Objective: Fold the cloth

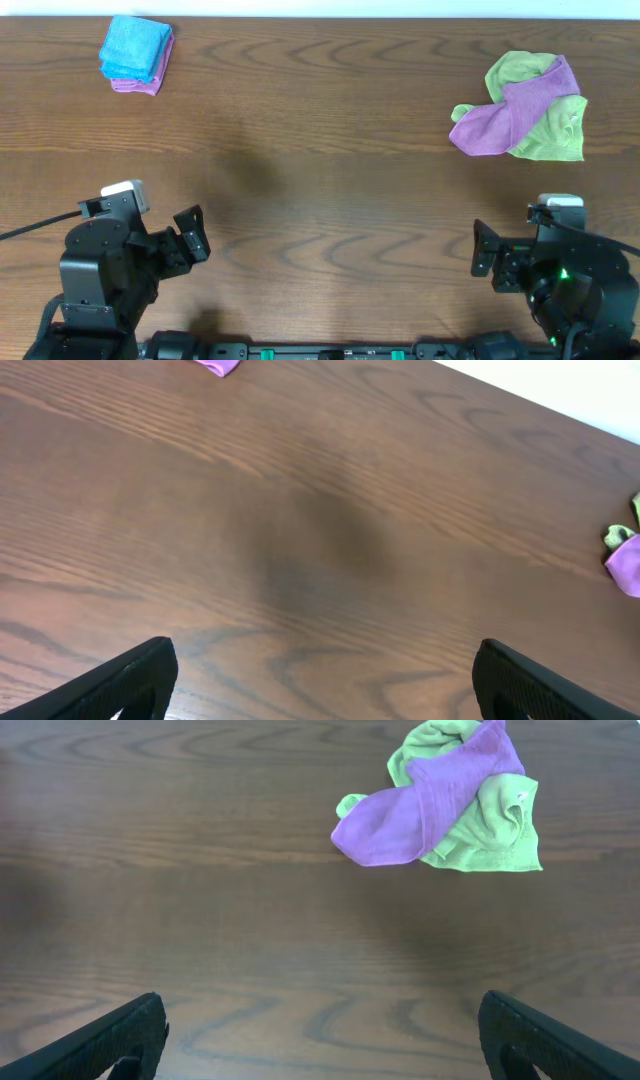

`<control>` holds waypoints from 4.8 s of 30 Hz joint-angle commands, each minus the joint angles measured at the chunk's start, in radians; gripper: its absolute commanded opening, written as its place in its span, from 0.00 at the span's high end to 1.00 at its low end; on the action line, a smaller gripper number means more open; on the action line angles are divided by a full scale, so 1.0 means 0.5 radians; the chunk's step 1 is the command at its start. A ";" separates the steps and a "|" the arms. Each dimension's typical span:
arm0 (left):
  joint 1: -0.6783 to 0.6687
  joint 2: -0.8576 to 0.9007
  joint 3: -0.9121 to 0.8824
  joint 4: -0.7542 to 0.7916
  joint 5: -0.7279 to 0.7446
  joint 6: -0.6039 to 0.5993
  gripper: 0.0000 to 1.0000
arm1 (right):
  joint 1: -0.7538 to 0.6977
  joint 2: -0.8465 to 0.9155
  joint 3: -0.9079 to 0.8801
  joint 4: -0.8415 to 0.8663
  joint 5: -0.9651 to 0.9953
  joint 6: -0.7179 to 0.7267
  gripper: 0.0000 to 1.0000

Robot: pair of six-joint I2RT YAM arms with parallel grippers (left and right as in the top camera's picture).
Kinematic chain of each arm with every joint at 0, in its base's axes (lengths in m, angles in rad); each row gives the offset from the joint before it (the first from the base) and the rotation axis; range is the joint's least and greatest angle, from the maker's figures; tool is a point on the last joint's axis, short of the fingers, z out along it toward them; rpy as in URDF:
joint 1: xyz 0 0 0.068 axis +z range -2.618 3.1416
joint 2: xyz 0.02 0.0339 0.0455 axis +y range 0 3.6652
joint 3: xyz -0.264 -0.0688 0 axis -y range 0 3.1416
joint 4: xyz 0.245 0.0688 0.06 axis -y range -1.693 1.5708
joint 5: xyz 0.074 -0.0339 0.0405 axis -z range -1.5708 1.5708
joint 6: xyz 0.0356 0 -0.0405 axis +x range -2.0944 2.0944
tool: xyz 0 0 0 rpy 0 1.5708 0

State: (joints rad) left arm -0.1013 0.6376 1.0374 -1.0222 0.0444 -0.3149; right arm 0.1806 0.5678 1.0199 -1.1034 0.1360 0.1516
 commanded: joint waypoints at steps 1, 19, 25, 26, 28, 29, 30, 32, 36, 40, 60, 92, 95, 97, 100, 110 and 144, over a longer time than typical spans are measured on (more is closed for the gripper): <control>-0.008 -0.008 0.006 -0.005 -0.037 -0.014 0.05 | -0.007 -0.011 0.008 -0.002 0.035 -0.022 0.01; 0.097 -0.372 -0.521 0.455 -0.086 0.481 0.05 | -0.007 -0.011 0.008 -0.002 0.034 -0.022 0.01; 0.163 -0.758 -1.196 0.907 0.007 0.482 0.05 | -0.007 -0.011 0.008 -0.003 0.035 -0.022 0.01; 0.166 -0.811 -1.306 0.974 0.024 0.482 0.05 | -0.007 -0.011 0.008 -0.003 0.035 -0.022 0.01; 0.167 -0.890 -1.454 1.060 0.056 0.481 0.05 | -0.007 -0.011 0.008 -0.002 0.035 -0.022 0.01; 0.166 -0.917 -1.508 1.099 0.066 0.481 0.05 | -0.007 -0.011 0.008 -0.002 0.035 -0.022 0.01; 0.166 -0.942 -1.554 1.131 0.069 0.481 0.05 | -0.007 -0.011 0.008 -0.002 0.034 -0.022 0.01; 0.166 -0.977 -1.612 1.164 0.069 0.481 0.05 | -0.007 -0.011 0.008 -0.002 0.034 -0.022 0.01; 0.166 -1.029 -1.690 1.173 0.053 0.481 0.05 | -0.007 -0.011 0.008 -0.002 0.035 -0.022 0.01; 0.166 -1.117 -1.770 1.181 0.053 0.481 0.05 | -0.007 -0.011 0.008 -0.002 0.034 -0.022 0.01; 0.163 -1.266 -1.826 1.182 0.069 0.481 0.05 | -0.007 -0.011 0.008 -0.002 0.035 -0.022 0.01; 0.163 -1.266 -1.826 1.181 0.069 0.481 0.05 | -0.334 -0.798 -1.025 0.577 -0.232 -0.079 0.01; 0.163 -1.266 -1.826 1.182 0.069 0.481 0.05 | -0.333 -0.901 -1.211 0.608 -0.236 -0.027 0.01; 0.163 -1.266 -1.826 1.182 0.069 0.481 0.05 | -0.328 -0.970 -1.322 0.611 -0.237 -0.019 0.01; 0.163 -1.266 -1.826 1.182 0.069 0.481 0.05 | -0.301 -1.087 -1.463 0.616 -0.237 0.018 0.01; 0.163 -1.266 -1.826 1.182 0.069 0.481 0.05 | -0.255 -1.125 -1.642 0.613 -0.237 0.069 0.01; 0.163 -1.266 -1.826 1.181 0.069 0.481 0.05 | -0.254 -1.125 -1.691 0.622 -0.236 0.069 0.01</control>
State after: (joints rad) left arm -0.0223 0.0109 0.1440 -0.4301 0.0727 -0.0807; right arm 0.0380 0.0166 0.1829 -0.7937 0.0216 0.1753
